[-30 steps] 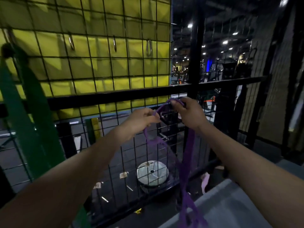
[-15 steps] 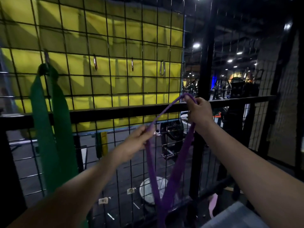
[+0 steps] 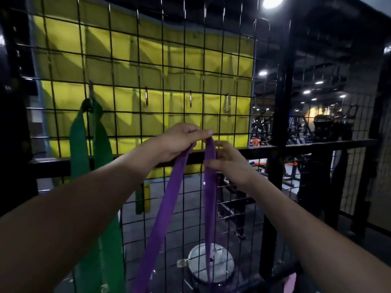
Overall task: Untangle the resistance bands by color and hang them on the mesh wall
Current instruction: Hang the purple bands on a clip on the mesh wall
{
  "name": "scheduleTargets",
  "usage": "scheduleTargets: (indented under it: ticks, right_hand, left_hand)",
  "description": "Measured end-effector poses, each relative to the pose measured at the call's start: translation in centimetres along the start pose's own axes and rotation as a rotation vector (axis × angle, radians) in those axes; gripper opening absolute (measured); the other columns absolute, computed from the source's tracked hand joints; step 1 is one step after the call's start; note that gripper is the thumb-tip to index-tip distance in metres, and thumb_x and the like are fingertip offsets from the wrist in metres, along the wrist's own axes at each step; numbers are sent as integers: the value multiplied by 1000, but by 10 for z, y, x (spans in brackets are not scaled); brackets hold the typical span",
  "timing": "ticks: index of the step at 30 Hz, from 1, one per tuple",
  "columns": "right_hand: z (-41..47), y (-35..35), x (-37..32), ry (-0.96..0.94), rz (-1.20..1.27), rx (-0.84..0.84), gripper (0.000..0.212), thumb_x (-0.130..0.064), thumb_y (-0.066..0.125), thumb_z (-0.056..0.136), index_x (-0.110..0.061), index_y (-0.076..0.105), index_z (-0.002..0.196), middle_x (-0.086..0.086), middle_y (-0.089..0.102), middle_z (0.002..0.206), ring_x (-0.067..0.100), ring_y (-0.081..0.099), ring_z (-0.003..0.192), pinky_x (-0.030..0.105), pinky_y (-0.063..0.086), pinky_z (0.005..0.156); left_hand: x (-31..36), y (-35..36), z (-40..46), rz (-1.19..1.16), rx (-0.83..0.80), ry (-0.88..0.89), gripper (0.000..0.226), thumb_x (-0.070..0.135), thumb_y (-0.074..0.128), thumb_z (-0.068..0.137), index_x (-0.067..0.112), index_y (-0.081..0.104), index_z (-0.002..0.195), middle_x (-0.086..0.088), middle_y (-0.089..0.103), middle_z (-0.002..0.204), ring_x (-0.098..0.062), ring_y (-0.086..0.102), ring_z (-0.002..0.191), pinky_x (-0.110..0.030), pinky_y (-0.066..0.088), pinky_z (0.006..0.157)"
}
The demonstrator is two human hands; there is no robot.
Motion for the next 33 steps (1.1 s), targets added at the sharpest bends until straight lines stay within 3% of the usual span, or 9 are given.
scheduleTargets:
  ticks: [5,7,9,14,18,22,26,28,33]
  right_hand:
    - [18,18,-26,-151,-74,38,20,-8,63,84,-20,59,100,13,66,86,32,66,86,45,53,83]
    - [24,25,-29,-210,-140,48,19,-10,63,84,-28,62,90,11,62,87,25,62,78,44,53,79]
    - [30,33,-34,-261,-146,39,19,-8,62,85,-25,64,93,13,60,91,21,59,77,40,52,79]
    - [47,56,-46,-323,-154,45,16,-1,56,88,-9,66,97,7,58,84,9,50,69,26,44,69]
    - [63,61,-41,-289,-119,88,11,-5,60,87,-12,68,88,-5,57,74,0,53,63,21,47,66]
    - [82,68,-31,-209,-69,9,14,-10,67,83,-23,65,87,6,57,78,17,56,75,37,51,70]
    - [102,71,-29,-143,41,-135,18,-14,68,81,-20,64,98,7,64,85,14,63,79,34,55,77]
    - [114,74,-33,-151,62,-165,12,-19,64,85,-19,65,97,7,66,87,14,64,79,35,54,82]
    - [161,75,-62,-256,-12,-54,17,-17,54,93,-7,64,101,7,65,88,15,60,79,23,49,70]
  left_hand:
    - [-16,-19,-15,-151,-77,-88,26,33,68,76,9,65,84,5,49,46,-11,43,50,-22,36,52]
    - [-30,-26,-23,-129,-151,-81,19,11,73,75,5,61,89,-4,61,69,-14,55,69,-21,49,68]
    - [-47,-32,-28,-53,-150,-84,27,-2,73,71,8,59,92,-12,58,87,-21,54,84,-33,46,84]
    - [-89,-40,-45,-70,158,-83,28,4,62,83,16,49,106,-5,56,93,-19,57,83,-28,46,69]
    - [-101,-54,-50,-147,468,185,19,5,61,86,19,54,96,-4,57,94,-14,63,77,-20,52,62]
    - [-89,-72,-34,-49,575,343,21,14,59,89,34,57,85,-9,64,97,-31,65,78,-32,52,58]
    - [-83,-104,-18,68,753,337,16,21,64,86,36,59,83,-1,62,91,-18,62,78,-44,53,69]
    - [-78,-113,-10,107,770,305,7,20,64,85,27,61,88,5,60,88,-11,61,75,-40,55,69]
    - [-62,-134,9,323,812,319,6,22,64,85,24,65,91,3,63,95,-13,62,85,-28,53,71]
Point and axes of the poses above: each hand's wrist, its own z-axis towards the middle knuckle, its own y-axis out of the palm, x = y × z, the point moved 4 cm from there along z, towards the middle knuckle
